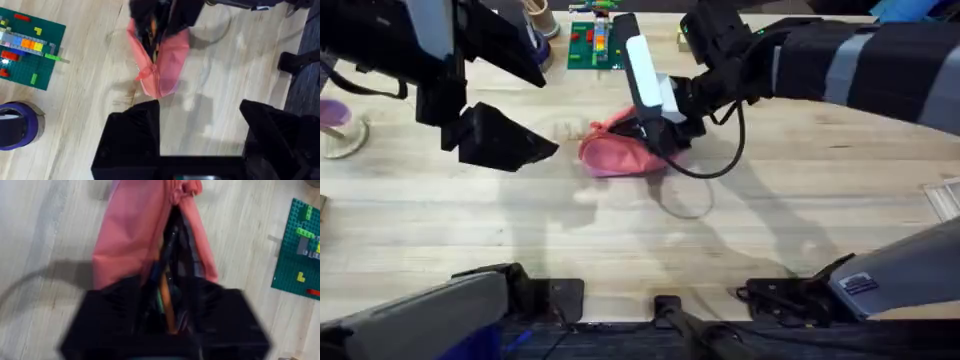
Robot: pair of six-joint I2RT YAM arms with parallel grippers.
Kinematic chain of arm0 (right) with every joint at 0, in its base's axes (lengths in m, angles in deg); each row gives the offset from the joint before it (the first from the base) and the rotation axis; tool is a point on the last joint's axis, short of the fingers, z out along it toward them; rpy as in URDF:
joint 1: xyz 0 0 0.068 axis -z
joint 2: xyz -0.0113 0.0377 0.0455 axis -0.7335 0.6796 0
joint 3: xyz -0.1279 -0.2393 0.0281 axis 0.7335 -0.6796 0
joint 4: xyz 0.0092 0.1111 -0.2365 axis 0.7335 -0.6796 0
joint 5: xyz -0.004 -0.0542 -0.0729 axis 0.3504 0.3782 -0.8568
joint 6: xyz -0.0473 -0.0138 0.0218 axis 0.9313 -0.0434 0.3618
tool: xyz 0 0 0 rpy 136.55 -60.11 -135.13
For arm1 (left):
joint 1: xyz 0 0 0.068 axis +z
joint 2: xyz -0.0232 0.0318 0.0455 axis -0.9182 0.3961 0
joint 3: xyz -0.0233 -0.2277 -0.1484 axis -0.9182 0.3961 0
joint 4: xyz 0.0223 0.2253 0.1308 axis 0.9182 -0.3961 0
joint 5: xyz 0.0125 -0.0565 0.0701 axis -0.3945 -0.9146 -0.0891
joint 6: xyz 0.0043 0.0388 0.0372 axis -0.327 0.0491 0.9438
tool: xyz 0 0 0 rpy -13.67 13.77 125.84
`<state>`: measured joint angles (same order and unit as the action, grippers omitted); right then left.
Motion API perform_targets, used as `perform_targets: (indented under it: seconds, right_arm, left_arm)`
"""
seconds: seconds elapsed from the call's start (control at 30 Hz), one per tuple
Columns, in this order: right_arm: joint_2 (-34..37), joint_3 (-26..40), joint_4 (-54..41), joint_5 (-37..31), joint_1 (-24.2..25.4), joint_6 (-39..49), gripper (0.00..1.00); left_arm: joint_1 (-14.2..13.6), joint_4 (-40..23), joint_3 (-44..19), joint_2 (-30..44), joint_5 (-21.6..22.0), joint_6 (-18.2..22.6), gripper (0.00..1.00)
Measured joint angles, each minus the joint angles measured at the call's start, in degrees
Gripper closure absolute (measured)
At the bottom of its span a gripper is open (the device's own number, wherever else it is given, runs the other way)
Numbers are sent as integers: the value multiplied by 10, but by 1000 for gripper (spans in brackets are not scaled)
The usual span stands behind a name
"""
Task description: Unzip the bag, pick up the pens from the table one at a time and place them inside, then zip the bag closed.
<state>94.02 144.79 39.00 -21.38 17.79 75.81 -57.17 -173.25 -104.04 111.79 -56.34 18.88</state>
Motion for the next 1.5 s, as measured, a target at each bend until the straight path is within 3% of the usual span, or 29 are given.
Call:
perform_targets:
  seconds: [0.1,0.13,0.57,1.0,1.2,1.33,1.5]
  right_arm:
    - [0,0,-3,-7,-2,2,57]
    - [0,0,-2,-8,-2,3,19]
    - [-3,3,-6,-11,-3,-34,4]
    - [-128,14,-13,-18,-5,-281,4]
    - [-139,17,-18,-18,-5,-336,4]
    - [-139,17,-19,-18,-5,-348,4]
    - [-139,17,-18,-18,-5,-354,4]
  left_arm:
    - [0,0,0,0,0,0,6]
    - [0,0,0,0,0,0,6]
    - [0,8,0,0,7,0,6]
    - [0,26,0,0,206,0,6]
    - [0,34,0,0,275,0,6]
    - [0,37,0,0,275,0,6]
    - [0,30,0,0,229,0,7]
